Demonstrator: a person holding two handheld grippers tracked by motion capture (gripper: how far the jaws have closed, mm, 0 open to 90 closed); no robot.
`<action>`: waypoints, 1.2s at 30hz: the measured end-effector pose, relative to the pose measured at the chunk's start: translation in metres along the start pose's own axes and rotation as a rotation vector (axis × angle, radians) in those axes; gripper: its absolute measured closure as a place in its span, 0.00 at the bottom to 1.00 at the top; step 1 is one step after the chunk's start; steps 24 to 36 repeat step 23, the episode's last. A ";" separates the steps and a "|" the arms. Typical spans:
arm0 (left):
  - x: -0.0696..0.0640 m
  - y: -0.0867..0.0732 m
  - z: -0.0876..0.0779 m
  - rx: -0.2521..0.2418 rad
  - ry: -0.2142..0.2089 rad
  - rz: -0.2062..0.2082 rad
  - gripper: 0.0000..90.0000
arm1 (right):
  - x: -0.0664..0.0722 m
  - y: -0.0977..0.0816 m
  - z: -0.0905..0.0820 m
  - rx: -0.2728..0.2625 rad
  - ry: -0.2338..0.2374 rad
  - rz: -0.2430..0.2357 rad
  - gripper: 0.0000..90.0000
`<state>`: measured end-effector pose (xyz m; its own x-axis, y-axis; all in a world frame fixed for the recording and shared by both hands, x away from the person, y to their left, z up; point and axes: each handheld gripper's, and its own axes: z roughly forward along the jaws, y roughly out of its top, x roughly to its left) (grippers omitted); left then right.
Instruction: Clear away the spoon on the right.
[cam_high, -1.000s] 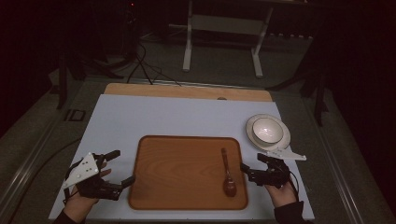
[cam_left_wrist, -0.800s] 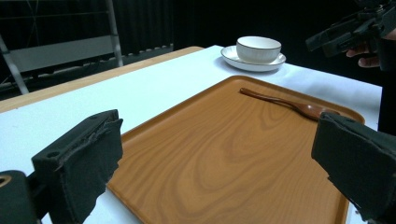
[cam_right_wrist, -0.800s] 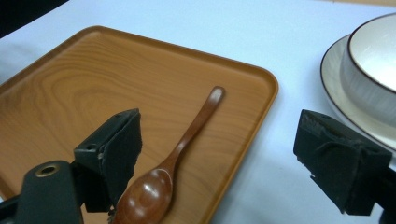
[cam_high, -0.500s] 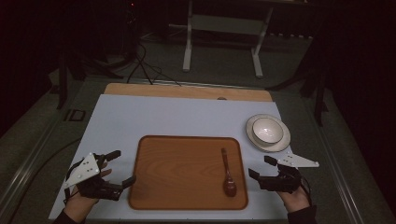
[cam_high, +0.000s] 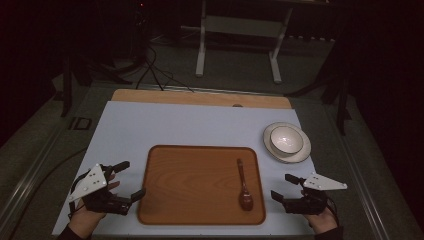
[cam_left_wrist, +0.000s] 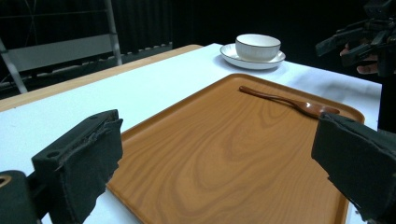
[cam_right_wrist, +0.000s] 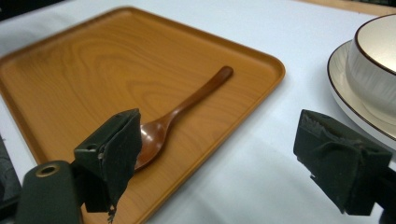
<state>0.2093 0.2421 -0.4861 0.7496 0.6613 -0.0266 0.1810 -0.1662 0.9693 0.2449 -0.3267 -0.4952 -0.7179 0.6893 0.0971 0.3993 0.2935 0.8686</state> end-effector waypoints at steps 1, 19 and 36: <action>0.000 0.000 0.000 0.000 0.001 0.001 0.03 | -0.001 -0.001 -0.001 -0.004 0.007 0.007 0.17; 0.000 -0.002 0.002 0.011 -0.010 -0.005 0.03 | -0.009 -0.016 0.005 0.015 0.018 0.056 0.17; 0.000 -0.002 0.002 0.014 -0.009 -0.002 0.03 | -0.010 -0.016 0.006 0.021 0.015 0.061 0.17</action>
